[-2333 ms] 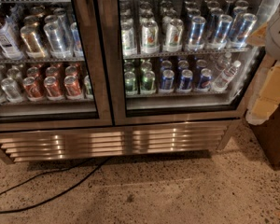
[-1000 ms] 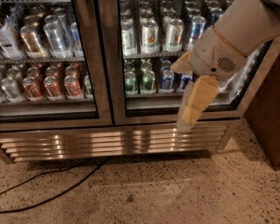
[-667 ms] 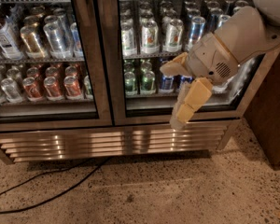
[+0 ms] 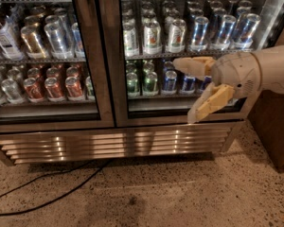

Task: Open right fridge door

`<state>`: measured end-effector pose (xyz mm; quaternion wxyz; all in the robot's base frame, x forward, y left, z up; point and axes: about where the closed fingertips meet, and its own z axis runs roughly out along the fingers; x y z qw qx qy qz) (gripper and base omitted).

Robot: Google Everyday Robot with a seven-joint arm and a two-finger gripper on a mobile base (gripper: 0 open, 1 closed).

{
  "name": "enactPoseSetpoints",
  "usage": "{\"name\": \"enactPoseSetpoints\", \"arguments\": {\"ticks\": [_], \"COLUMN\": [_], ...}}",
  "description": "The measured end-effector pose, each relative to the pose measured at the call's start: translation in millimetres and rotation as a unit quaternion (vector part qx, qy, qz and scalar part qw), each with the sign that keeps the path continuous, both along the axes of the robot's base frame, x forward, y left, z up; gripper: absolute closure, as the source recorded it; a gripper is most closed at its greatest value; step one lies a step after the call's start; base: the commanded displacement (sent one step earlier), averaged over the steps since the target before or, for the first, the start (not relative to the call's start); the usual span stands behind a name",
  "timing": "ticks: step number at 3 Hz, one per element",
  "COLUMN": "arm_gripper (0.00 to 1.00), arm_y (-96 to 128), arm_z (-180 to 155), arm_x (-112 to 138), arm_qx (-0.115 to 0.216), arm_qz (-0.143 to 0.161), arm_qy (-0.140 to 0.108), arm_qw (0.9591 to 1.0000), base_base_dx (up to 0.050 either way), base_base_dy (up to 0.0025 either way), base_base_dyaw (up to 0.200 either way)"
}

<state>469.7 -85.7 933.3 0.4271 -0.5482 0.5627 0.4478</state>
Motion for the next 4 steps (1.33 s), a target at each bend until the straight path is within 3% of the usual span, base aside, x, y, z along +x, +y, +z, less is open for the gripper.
{"name": "enactPoseSetpoints", "arguments": {"ticks": [1, 2, 3, 4], "arm_gripper": [0.0, 0.0, 0.0, 0.0], "arm_y": [-0.5, -0.3, 13.9, 38.2], "arm_z": [19.6, 19.7, 28.3, 65.0], "arm_x": [-3.5, -3.4, -2.0, -14.9], "arm_qx": [0.042, 0.042, 0.078, 0.086], "arm_qz": [-0.002, -0.002, 0.019, 0.053], "arm_qy": [0.006, 0.006, 0.012, -0.018], "arm_qw": [0.9991, 0.9991, 0.9967, 0.9948], "base_base_dx": [0.0, 0.0, 0.0, 0.0], "base_base_dy": [0.0, 0.0, 0.0, 0.0], "base_base_dyaw": [0.0, 0.0, 0.0, 0.0]}}
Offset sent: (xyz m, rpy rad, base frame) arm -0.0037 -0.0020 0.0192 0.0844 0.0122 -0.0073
